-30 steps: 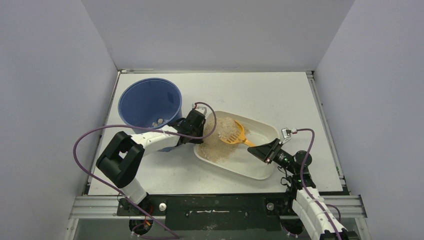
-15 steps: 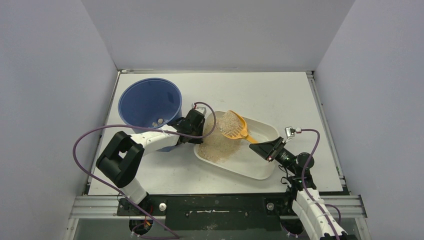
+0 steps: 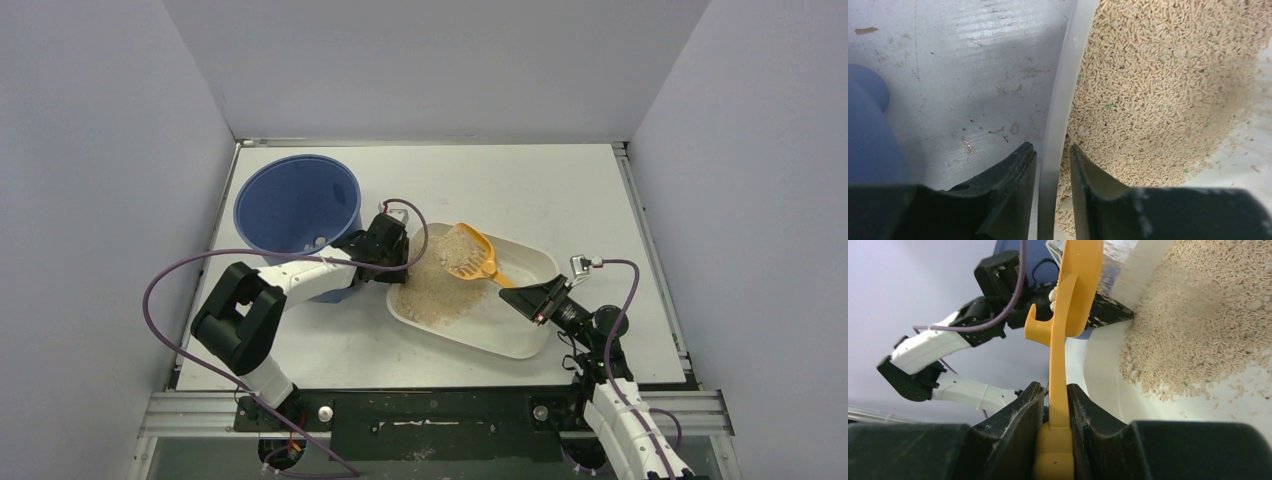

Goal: Clean the litter box

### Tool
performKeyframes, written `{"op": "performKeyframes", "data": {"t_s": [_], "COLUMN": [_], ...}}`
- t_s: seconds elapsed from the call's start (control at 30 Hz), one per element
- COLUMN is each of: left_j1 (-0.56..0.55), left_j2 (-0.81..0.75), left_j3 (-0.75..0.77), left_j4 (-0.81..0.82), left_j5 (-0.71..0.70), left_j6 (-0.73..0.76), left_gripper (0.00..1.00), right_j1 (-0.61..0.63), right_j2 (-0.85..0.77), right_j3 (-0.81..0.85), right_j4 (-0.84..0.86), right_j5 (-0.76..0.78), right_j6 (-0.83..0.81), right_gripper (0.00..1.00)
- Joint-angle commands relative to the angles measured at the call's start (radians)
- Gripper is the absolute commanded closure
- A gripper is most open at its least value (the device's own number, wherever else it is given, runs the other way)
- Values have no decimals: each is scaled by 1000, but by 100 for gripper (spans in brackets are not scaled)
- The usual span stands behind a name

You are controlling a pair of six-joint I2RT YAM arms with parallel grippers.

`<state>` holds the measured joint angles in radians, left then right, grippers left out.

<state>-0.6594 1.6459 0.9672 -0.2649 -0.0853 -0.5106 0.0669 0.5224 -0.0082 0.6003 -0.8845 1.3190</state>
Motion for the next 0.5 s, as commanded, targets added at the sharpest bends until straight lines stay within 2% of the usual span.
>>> {"op": "performKeyframes", "data": {"t_s": [0.0, 0.03, 0.1, 0.13, 0.2, 0.23, 0.3, 0.33, 0.4, 0.47], "left_j1": [8, 8, 8, 8, 7, 7, 7, 8, 7, 7], "left_j2": [-50, -52, -53, -51, -51, -51, -48, -47, -50, -51], "left_j3": [53, 54, 58, 65, 69, 69, 76, 82, 80, 79], "left_j4": [38, 44, 54, 51, 53, 59, 57, 52, 53, 55], "left_j5": [24, 30, 40, 42, 45, 49, 57, 56, 55, 55], "left_j6": [-14, -15, -13, -12, -13, -13, -16, -17, -22, -22], "left_gripper": [65, 60, 55, 52, 48, 47, 44, 42, 41, 40], "right_j1": [-14, -15, -13, -17, -24, -24, -25, -29, -40, -36], "right_j2": [31, 31, 46, 61, 70, 63, 72, 91, 94, 91], "right_j3": [3, -3, -56, -43, 37, 22, -50, -39, -6, -72], "right_j4": [-31, 11, 256, 229, -28, 13, 288, 279, 100, 325], "right_j5": [-34, -24, -43, -75, -59, -42, -53, -78, -68, -32], "right_j6": [-94, -74, 70, 60, -90, -71, 85, 65, -13, 127], "right_gripper": [100, 100, 100, 100, 100, 100, 100, 100, 100, 100]}}
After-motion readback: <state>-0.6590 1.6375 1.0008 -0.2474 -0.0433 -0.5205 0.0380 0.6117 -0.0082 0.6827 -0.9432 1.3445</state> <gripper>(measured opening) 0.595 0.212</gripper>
